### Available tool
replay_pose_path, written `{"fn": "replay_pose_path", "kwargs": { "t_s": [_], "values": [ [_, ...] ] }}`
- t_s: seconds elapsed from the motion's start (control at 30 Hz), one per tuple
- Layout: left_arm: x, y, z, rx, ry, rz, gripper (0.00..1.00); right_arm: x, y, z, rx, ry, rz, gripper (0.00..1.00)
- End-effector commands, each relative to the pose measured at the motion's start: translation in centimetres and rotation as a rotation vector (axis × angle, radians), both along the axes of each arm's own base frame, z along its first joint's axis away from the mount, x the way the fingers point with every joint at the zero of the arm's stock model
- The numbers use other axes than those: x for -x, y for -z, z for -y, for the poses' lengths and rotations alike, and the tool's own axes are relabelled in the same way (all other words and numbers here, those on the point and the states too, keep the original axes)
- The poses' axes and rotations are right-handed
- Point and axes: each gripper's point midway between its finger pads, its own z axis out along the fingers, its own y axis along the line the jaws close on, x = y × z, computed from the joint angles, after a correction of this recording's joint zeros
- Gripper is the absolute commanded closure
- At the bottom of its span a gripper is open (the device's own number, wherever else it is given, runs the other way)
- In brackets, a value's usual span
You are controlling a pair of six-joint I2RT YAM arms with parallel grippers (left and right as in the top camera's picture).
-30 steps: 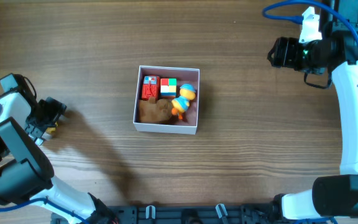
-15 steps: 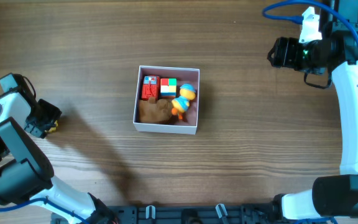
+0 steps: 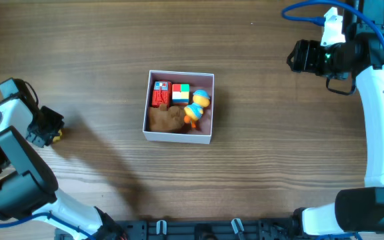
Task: Pack container
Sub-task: 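Place the yellow toy into the box and release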
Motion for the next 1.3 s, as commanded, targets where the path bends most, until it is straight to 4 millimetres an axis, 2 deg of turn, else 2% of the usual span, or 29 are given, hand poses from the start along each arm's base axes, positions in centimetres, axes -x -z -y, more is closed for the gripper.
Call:
{"fn": "replay_pose_path", "kwargs": {
  "t_s": [0.0, 0.07, 0.13, 0.2, 0.27, 0.3, 0.33, 0.37, 0.43, 0.47, 0.5, 0.53, 0.6, 0.73, 0.77, 0.8, 0.83, 0.87, 0.9, 0.97, 1.0, 1.03, 1.13, 1.27],
  "values": [
    [-0.9, -5.0, 0.4, -0.036, 0.017, 0.105, 0.96, 0.0, 0.7, 0.3, 0.02, 0.001, -0.02, 0.19],
    [-1.5, -9.2, 2.2, -0.057, 0.065, 0.207, 0.96, 0.0, 0.7, 0.3, 0.02, 0.001, -0.02, 0.19],
    [-3.1, -14.3, 6.0, -0.08, 0.233, 0.361, 0.96, 0.0, 0.7, 0.3, 0.02, 0.001, -0.02, 0.19],
    [-4.0, -18.8, 11.0, -0.144, 0.475, 0.484, 0.96, 0.0, 0.7, 0.3, 0.02, 0.001, -0.02, 0.19],
    [-4.5, -22.3, 16.6, -0.205, 0.76, 0.6, 0.96, 0.0, 0.7, 0.3, 0.019, 0.002, -0.02, 0.19],
    [-4.5, -24.1, 20.7, -0.243, 0.964, 0.672, 0.96, 0.0, 0.7, 0.3, 0.019, 0.002, -0.021, 0.19],
    [-4.2, -25.2, 24.1, -0.271, 1.14, 0.72, 0.96, 0.0, 0.7, 0.3, 0.019, 0.002, -0.021, 0.19],
    [-3.7, -25.7, 28.0, -0.299, 1.344, 0.761, 0.96, 0.0, 0.7, 0.3, 0.019, 0.001, -0.021, 0.19],
    [-2.6, -25.0, 33.7, -0.308, 1.62, 0.781, 0.96, 0.0, 0.7, 0.3, 0.019, 0.001, -0.021, 0.19],
    [-2.3, -24.0, 35.5, -0.303, 1.715, 0.763, 0.96, 0.0, 0.7, 0.3, 0.019, 0.002, -0.021, 0.19],
    [-2.0, -21.9, 37.8, -0.274, 1.811, 0.717, 0.96, 0.0, 0.7, 0.3, 0.019, 0.001, -0.021, 0.19],
    [-2.0, -20.5, 38.9, -0.249, 1.843, 0.683, 0.96, 0.0, 0.7, 0.3, 0.019, 0.002, -0.02, 0.19],
    [-2.3, -15.9, 40.8, -0.188, 1.901, 0.567, 0.96, 0.0, 0.7, 0.3, 0.019, 0.001, -0.02, 0.19],
    [-2.6, -8.2, 41.3, -0.102, 1.935, 0.351, 0.96, 0.0, 0.7, 0.3, 0.02, 0.001, -0.021, 0.19],
    [-2.4, -6.7, 41.2, -0.083, 1.931, 0.306, 0.96, 0.0, 0.7, 0.3, 0.02, 0.001, -0.02, 0.19],
    [-2.4, -6.0, 41.1, -0.076, 1.932, 0.287, 0.96, 0.0, 0.7, 0.3, 0.02, 0.001, -0.02, 0.19],
    [-2.3, -5.3, 41.1, -0.068, 1.934, 0.266, 0.89, 0.0, 0.7, 0.3, 0.02, 0.001, -0.02, 0.19],
    [-2.3, -4.9, 41.1, -0.063, 1.935, 0.254, 0.71, 0.0, 0.7, 0.3, 0.02, 0.001, -0.02, 0.19],
    [-2.3, -4.8, 41.0, -0.062, 1.933, 0.252, 0.7, 0.0, 0.7, 0.3, 0.02, 0.001, -0.02, 0.19],
    [-2.3, -4.8, 41.0, -0.063, 1.932, 0.254, 0.49, 0.0, 0.7, 0.3, 0.019, 0.001, -0.021, 0.19],
    [-2.3, -4.8, 41.1, -0.063, 1.932, 0.254, 0.44, 0.0, 0.7, 0.3, 0.02, 0.001, -0.02, 0.19],
    [-2.4, -4.9, 41.1, -0.066, 1.931, 0.258, 0.34, 0.0, 0.7, 0.3, 0.02, 0.001, -0.02, 0.19],
    [-3.2, -6.6, 41.4, -0.1, 1.92, 0.306, 0.28, 0.0, 0.7, 0.3, 0.02, 0.001, -0.02, 0.19],
    [-4.6, -11.7, 42.3, -0.156, 1.904, 0.455, 0.22, 0.0, 0.7, 0.3, 0.021, 0.001, -0.02, 0.19]
  ]
}}
